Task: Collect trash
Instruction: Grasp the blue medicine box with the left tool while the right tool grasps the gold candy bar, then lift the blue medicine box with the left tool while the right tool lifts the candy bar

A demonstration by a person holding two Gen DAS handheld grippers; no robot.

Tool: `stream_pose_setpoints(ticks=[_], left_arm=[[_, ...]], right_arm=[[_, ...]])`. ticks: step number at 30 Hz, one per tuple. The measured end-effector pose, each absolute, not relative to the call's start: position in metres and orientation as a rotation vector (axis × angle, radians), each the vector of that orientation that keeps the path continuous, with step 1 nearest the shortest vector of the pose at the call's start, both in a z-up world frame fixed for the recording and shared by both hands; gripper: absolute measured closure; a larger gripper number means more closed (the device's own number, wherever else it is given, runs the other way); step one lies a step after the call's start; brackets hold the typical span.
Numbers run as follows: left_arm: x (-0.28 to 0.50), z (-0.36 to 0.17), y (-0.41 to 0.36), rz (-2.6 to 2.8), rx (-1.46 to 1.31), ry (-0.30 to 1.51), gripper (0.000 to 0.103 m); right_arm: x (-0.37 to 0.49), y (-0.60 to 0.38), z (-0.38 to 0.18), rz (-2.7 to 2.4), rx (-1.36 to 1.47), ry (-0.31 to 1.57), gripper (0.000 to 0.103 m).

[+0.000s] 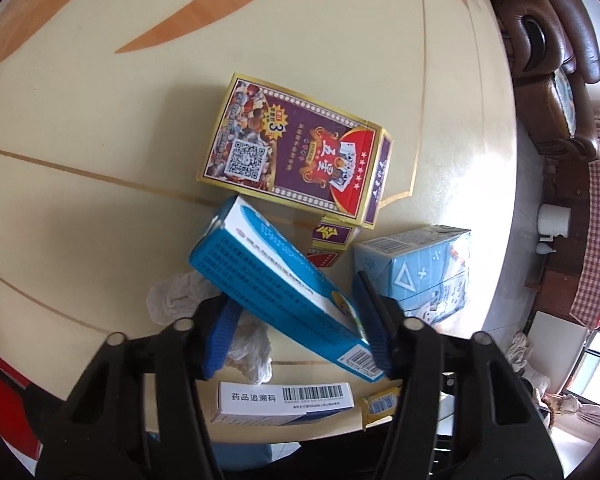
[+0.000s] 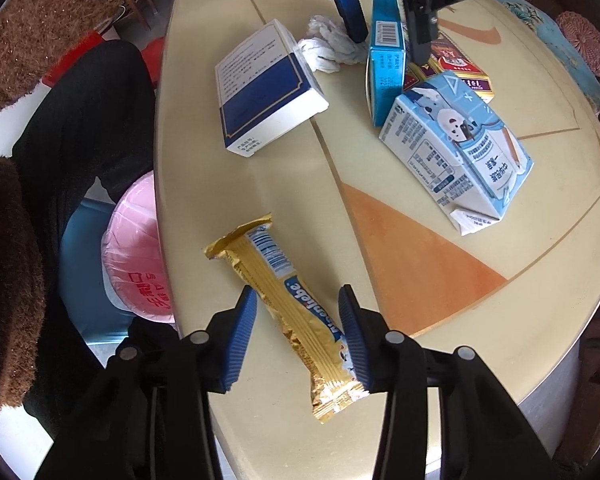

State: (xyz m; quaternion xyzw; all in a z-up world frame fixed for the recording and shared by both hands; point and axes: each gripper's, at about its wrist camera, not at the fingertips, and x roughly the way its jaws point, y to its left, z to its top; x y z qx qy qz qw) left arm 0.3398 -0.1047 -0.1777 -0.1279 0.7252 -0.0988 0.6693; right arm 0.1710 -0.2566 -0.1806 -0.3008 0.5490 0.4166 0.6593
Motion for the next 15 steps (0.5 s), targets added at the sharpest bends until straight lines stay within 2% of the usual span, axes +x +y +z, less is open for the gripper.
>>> stream_pose_setpoints(ticks=[2, 6, 15], left_arm=[[0.34, -0.179, -0.105, -0.228, -0.29, 1.646, 0.056], [0.34, -0.18, -0.103, -0.228, -0.303, 1.656, 0.063], [0.328, -0.162, -0.089, -0.265, -0.341, 1.652, 0.068]], right_arm=[[0.17, -0.256, -0.18, 0.931, -0.692, 1.234, 0.076], [0.167, -0.254, -0.182, 0.916, -0.717, 1.217, 0.083], [0.162, -0.254, -0.183, 0.858, -0.708, 1.215, 0.084]])
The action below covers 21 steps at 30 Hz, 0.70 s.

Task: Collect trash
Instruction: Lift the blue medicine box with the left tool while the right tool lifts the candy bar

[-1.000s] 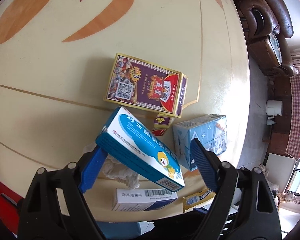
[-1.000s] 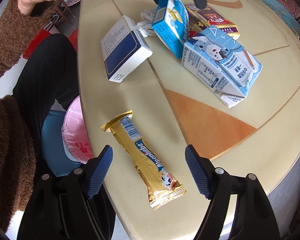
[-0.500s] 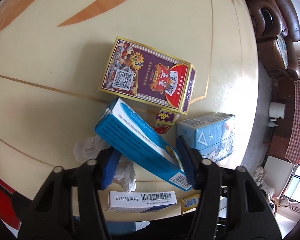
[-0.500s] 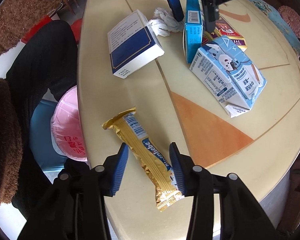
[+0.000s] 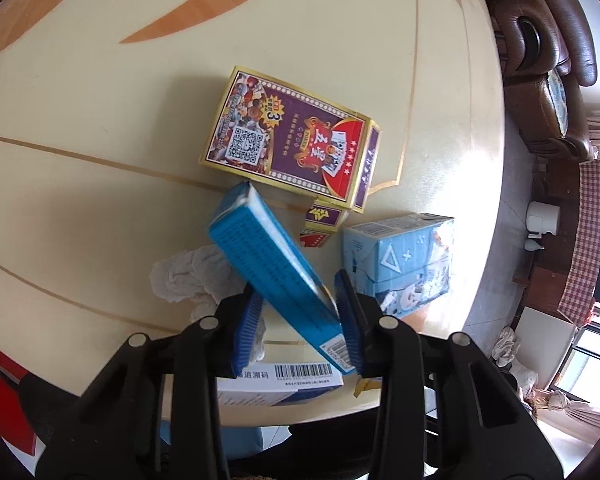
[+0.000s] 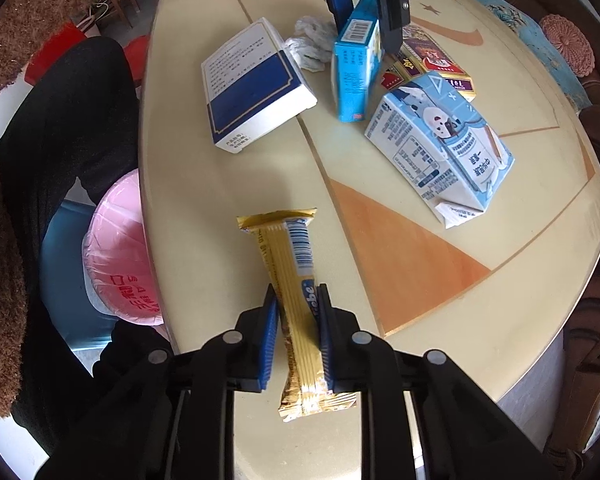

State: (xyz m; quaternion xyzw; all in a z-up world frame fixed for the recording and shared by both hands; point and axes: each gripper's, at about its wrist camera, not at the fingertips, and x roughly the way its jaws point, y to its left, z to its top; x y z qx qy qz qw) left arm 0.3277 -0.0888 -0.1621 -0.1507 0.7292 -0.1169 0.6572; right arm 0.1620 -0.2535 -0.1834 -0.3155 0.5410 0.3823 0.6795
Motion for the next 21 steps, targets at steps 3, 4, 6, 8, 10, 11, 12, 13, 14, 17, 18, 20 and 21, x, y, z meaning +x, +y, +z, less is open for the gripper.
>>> stream_pose_setpoints(ticks=[3, 4, 6, 8, 10, 11, 12, 13, 14, 17, 18, 20, 21], left_arm=[[0.324, -0.156, -0.09, -0.286, -0.336, 1.642, 0.075], [0.322, -0.155, -0.09, -0.288, -0.332, 1.643, 0.076], [0.321, -0.153, -0.089, -0.296, -0.332, 1.642, 0.078], [0.319, -0.151, -0.089, -0.302, -0.324, 1.639, 0.078], [0.319, -0.148, -0.09, -0.313, -0.328, 1.635, 0.078], [0.318, -0.146, -0.089, -0.318, -0.331, 1.631, 0.078], [0.319, -0.144, -0.089, -0.32, -0.332, 1.626, 0.078], [0.318, -0.141, -0.087, -0.321, -0.333, 1.617, 0.079], [0.318, -0.138, -0.087, -0.324, -0.33, 1.612, 0.079], [0.317, -0.129, -0.084, -0.334, -0.33, 1.586, 0.079], [0.316, -0.126, -0.083, -0.338, -0.326, 1.579, 0.08], [0.313, -0.119, -0.081, -0.347, -0.32, 1.562, 0.081], [0.309, -0.115, -0.08, -0.354, -0.313, 1.553, 0.081]], right_arm=[[0.161, -0.253, -0.185, 0.84, -0.7, 1.216, 0.084], [0.161, -0.254, -0.185, 0.835, -0.696, 1.218, 0.084], [0.16, -0.253, -0.185, 0.818, -0.697, 1.213, 0.084], [0.16, -0.253, -0.185, 0.797, -0.682, 1.207, 0.084], [0.158, -0.253, -0.185, 0.771, -0.67, 1.198, 0.084], [0.159, -0.255, -0.185, 0.759, -0.668, 1.194, 0.084], [0.158, -0.256, -0.185, 0.745, -0.667, 1.188, 0.085], [0.159, -0.257, -0.184, 0.734, -0.658, 1.187, 0.085], [0.16, -0.259, -0.182, 0.72, -0.638, 1.187, 0.085], [0.164, -0.265, -0.176, 0.685, -0.577, 1.183, 0.085], [0.166, -0.266, -0.173, 0.666, -0.556, 1.175, 0.085], [0.169, -0.27, -0.167, 0.631, -0.511, 1.168, 0.085], [0.17, -0.272, -0.164, 0.611, -0.486, 1.16, 0.085]])
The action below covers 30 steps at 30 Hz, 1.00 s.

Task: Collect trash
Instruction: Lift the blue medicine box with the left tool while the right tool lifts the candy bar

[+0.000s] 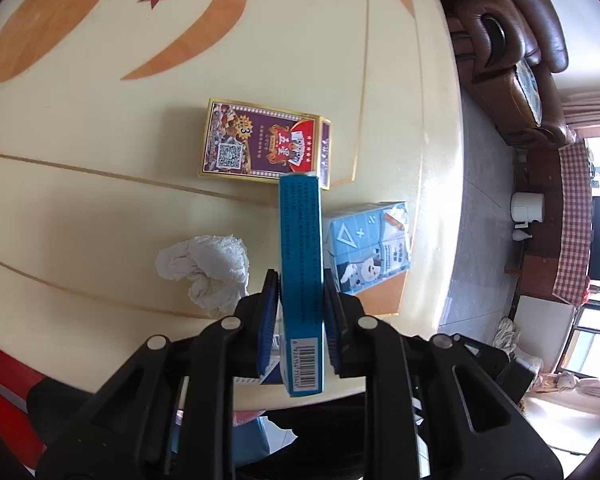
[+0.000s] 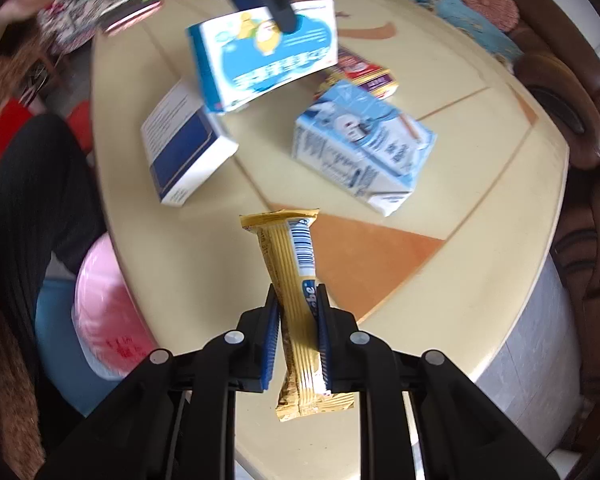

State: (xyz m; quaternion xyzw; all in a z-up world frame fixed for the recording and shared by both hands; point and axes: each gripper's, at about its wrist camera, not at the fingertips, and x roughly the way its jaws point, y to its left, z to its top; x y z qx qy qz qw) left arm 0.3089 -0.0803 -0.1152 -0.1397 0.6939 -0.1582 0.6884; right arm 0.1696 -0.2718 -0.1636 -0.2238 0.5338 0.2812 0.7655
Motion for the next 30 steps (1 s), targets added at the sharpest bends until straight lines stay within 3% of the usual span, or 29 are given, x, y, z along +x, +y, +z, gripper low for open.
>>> stream_pose_setpoints(ticks=[19, 30], left_arm=[[0.247, -0.042, -0.057, -0.448, -0.196, 1.383, 0.081], [0.181, -0.026, -0.032, -0.491, -0.093, 1.314, 0.081]], right_arm=[[0.137, -0.234, -0.079, 0.455, -0.39, 1.041, 0.086], [0.092, -0.196, -0.056, 0.449, -0.381, 1.034, 0.086]])
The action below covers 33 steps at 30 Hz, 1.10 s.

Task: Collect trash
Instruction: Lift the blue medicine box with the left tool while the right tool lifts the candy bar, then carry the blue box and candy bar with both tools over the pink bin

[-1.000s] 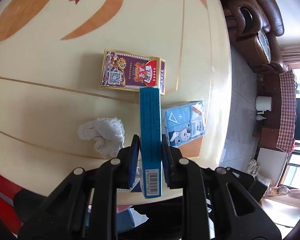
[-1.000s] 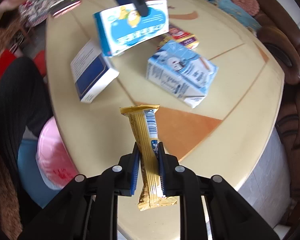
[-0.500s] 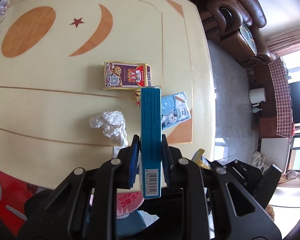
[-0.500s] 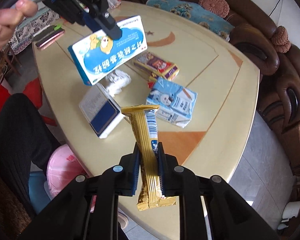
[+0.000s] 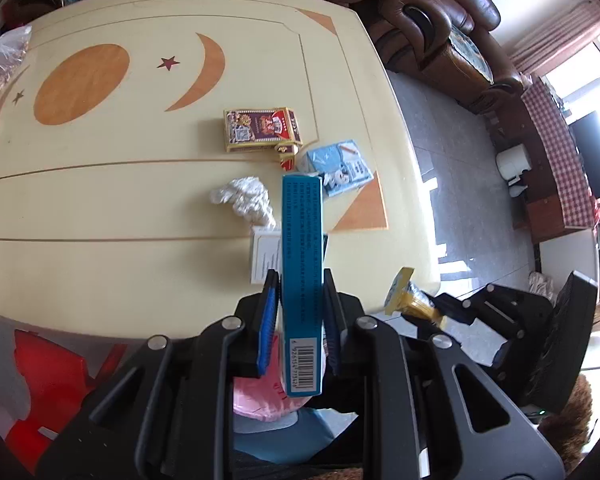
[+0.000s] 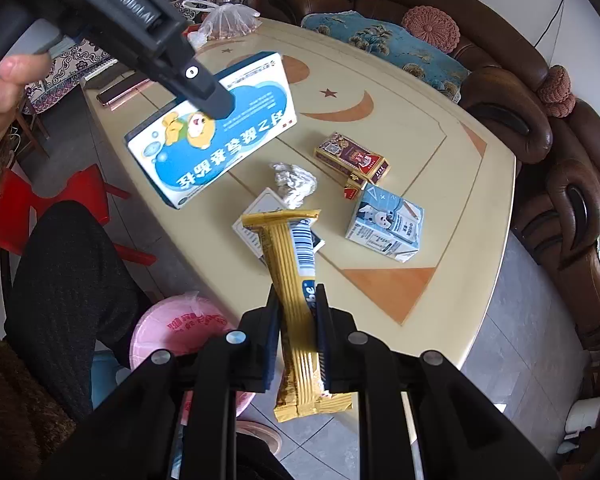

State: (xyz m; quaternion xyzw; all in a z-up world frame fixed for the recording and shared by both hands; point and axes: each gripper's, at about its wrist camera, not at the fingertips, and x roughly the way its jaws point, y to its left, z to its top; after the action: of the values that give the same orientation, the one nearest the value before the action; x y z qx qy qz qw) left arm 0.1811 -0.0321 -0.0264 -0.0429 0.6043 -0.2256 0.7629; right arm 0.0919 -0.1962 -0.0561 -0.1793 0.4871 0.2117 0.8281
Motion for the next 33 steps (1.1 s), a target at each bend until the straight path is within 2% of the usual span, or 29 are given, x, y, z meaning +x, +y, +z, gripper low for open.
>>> stream_pose_setpoints(ticks=[17, 33], left_arm=[[0.085, -0.049, -0.009, -0.558, 0.058, 1.286, 0.081], [0.027, -0.106, -0.009, -0.604, 0.166, 1.309, 0.081]], right_arm=[[0.023, -0.146, -0.057, 0.441, -0.405, 1.083, 0.086], [-0.013, -0.13, -0.102, 0.423, -0.354, 1.164, 0.086]])
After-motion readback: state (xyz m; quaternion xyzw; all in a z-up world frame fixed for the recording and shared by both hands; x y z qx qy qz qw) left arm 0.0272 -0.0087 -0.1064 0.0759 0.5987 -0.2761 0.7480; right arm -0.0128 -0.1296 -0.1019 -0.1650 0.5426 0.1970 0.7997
